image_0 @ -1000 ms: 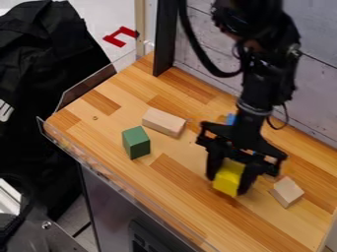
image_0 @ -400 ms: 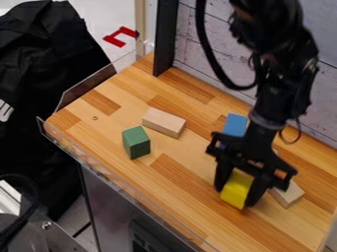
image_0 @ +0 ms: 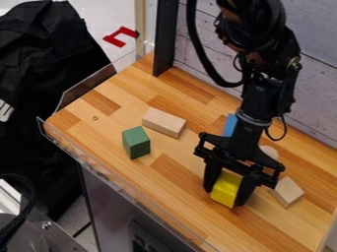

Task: Remove the yellow block in the middle and palce it on the right side

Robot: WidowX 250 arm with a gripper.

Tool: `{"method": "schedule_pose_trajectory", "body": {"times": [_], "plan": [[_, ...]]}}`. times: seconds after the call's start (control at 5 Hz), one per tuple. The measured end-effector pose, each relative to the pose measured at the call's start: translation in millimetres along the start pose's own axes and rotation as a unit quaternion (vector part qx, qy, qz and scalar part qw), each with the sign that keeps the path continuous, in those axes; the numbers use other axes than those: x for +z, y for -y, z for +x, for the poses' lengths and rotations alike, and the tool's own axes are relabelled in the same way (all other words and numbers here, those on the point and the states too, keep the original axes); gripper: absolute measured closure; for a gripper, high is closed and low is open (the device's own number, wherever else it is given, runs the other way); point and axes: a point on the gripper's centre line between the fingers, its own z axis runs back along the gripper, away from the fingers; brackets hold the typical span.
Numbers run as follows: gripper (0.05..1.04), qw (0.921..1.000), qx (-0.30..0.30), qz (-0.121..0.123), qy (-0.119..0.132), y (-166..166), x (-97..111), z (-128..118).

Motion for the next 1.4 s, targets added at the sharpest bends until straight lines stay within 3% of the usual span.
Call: {"method": "schedule_pose_trajectory", "body": {"times": [0.4, 0.6, 0.8, 1.0, 1.4], "plan": [[0.497, 0.9999, -0.010, 0.003, 0.005, -2.8, -1.4, -1.9], [0.445, 0.9993, -0.029, 0.013, 0.019, -2.8, 0.1, -1.0], [0.154, 0.9984, -0.049, 0.015, 0.022, -4.8, -4.3, -1.1], [0.083, 0.9964, -0.059, -0.020, 0.058, -4.4, 12.0, -1.5], [0.083, 0.9879, -0.021, -0.057, 0.142, -19.1, 71.4, -0.3]]}}
